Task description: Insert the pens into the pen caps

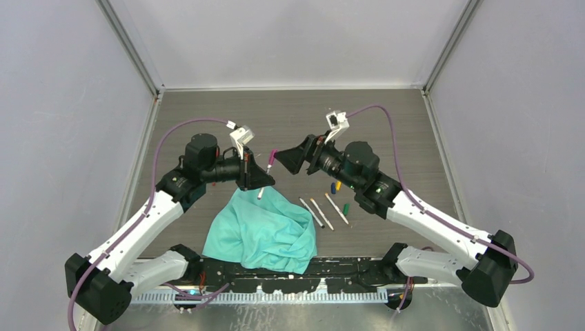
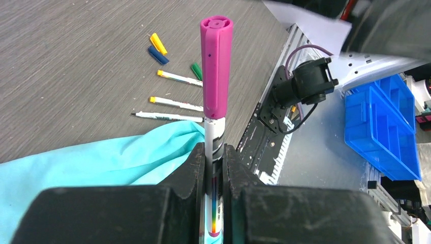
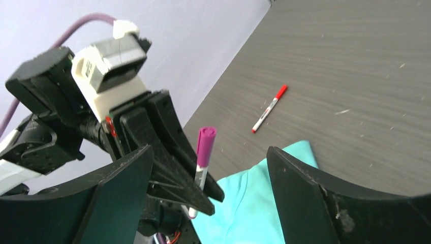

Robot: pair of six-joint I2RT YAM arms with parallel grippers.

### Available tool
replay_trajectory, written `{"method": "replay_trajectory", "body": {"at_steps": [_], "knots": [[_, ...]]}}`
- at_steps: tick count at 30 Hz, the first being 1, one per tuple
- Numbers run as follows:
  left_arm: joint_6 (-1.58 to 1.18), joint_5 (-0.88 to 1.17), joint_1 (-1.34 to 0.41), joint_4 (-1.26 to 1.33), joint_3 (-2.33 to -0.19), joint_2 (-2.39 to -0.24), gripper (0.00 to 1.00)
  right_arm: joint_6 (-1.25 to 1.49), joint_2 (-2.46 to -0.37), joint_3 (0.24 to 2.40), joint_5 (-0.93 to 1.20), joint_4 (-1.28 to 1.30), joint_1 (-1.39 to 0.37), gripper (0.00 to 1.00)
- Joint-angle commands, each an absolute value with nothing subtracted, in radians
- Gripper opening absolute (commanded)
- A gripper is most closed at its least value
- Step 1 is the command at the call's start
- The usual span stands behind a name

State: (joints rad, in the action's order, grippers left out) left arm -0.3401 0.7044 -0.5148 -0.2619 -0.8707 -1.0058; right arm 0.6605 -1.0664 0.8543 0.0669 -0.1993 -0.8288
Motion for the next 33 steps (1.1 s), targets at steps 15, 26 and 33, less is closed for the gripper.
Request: {"method": "replay_trajectory", "body": {"at_steps": [15,26,33], "knots": [[-0.302,0.751,-0.512,-0.225,-0.910,-0.997,0.00,0.591,-1.218,1.081,0.312,-0.169,-0.736,0.66],[-0.302,0.752,-0.512,-0.227,-0.912,-1.008,0.00,0.578,-1.248,1.075,0.328,-0.183,-0.751,0.44],[-0.302,0.752,-0.512,-0.224,-0.911,-1.009,0.00,0.578,-1.267,1.078,0.360,-0.189,-0.750,0.29]]}}
